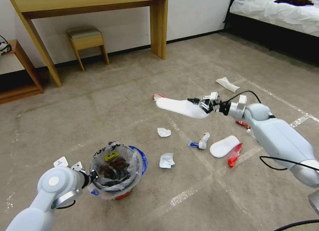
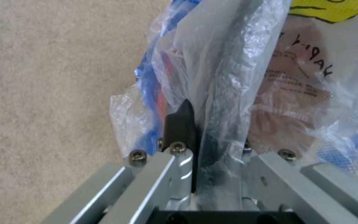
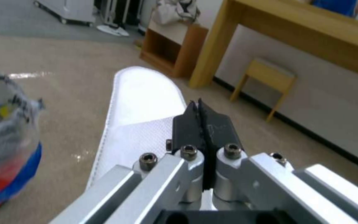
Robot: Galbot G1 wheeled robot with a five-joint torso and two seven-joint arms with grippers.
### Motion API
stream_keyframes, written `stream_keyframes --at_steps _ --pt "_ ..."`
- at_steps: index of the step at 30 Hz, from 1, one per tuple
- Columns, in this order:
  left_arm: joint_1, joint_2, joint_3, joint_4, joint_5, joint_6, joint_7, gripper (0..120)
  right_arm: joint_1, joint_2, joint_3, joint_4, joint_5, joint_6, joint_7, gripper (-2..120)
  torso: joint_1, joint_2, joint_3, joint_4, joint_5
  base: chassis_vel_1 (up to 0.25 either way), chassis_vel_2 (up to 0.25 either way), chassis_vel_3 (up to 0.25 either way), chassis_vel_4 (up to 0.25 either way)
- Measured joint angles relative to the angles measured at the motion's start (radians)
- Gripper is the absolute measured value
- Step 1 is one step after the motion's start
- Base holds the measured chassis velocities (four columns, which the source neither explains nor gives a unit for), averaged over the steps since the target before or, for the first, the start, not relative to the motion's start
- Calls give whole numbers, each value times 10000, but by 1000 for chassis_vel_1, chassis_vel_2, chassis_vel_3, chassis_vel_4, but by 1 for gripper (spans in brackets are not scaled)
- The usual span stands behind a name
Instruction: Pick up the trash bin and place the garbage on the floor into it.
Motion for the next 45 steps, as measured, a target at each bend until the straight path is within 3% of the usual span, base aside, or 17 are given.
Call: stream_keyframes --at_steps 9,23,25,32,45 --pt "-247 -87 315 -121 -21 -6 -50 4 315 416 -209 149 74 -113 160 0 0 0 0 -1 1 0 0 0 0" --pt "-464 11 387 -332 -363 -109 -111 4 736 2049 -450 -403 -98 -237 438 0 0 0 0 -1 -2 0 0 0 0" --pt "-529 37 418 -301 -386 -113 -110 4 836 2666 -511 -679 -209 -240 445 0 1 0 0 0 -2 0 0 0 0" --pt "-653 38 453 -230 -422 -137 -104 4 875 3691 -657 -874 -513 -287 550 0 1 0 0 0 -2 0 0 0 0" --pt "-649 -19 344 -250 -434 -152 -89 4 678 4548 -1025 -1102 -913 -316 642 0 0 0 0 0 -1 0 0 0 0"
